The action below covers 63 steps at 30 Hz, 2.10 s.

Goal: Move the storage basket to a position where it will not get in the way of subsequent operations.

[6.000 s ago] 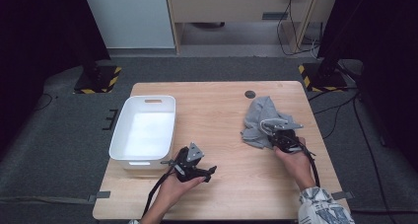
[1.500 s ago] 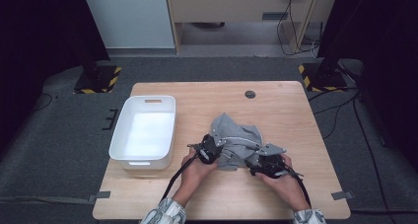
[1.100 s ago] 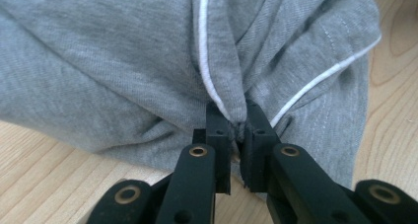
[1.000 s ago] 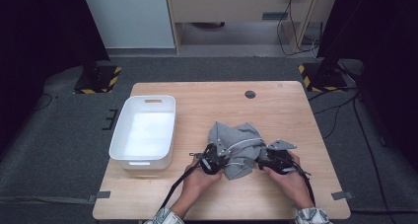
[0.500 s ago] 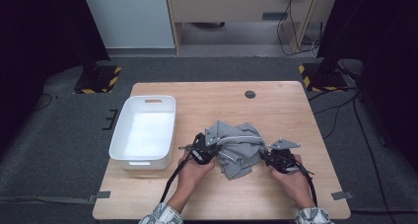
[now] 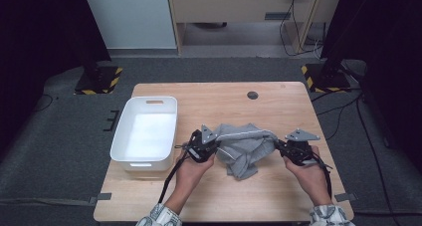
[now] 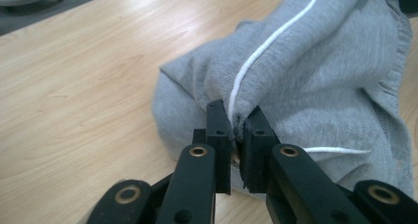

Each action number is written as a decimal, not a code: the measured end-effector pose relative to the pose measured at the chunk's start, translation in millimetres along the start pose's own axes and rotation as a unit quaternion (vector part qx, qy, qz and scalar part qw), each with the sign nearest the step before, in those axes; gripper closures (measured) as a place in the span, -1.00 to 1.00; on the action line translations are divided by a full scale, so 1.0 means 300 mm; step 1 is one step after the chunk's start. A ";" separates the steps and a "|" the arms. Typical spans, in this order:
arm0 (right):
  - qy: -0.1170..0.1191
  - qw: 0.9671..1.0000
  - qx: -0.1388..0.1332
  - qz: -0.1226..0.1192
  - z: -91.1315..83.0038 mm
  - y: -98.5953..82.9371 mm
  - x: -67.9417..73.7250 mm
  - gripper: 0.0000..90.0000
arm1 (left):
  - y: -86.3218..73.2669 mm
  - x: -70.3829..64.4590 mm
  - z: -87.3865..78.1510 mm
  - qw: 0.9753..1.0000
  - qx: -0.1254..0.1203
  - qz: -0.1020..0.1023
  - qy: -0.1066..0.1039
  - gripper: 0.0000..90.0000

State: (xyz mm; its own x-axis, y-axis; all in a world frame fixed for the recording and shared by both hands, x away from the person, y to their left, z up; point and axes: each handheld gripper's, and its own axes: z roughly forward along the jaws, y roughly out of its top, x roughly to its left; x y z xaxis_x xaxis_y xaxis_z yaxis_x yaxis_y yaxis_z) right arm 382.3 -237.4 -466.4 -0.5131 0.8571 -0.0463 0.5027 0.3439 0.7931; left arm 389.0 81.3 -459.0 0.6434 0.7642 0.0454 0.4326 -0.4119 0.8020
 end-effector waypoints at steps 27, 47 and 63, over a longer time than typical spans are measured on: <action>0.032 0.999 -0.038 -0.009 0.061 0.059 0.091 0.86 | -0.073 -0.010 -0.005 1.000 0.013 0.009 -0.006 -0.02; 0.088 0.995 -0.024 -0.030 0.153 0.084 0.219 0.70 | 0.008 -0.036 0.097 0.997 0.055 0.047 -0.012 0.78; 0.043 0.999 -0.016 0.018 0.125 0.010 0.082 0.05 | -0.089 0.034 0.079 0.996 0.085 0.013 0.015 0.79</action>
State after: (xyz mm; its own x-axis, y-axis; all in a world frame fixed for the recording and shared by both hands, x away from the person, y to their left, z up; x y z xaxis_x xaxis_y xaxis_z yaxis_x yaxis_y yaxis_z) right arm 397.2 -200.9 -487.9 -0.5535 0.8321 0.0348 0.5009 0.2992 0.8122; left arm 398.9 88.2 -494.0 0.6374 0.7657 0.0855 0.5176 -0.5078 0.6886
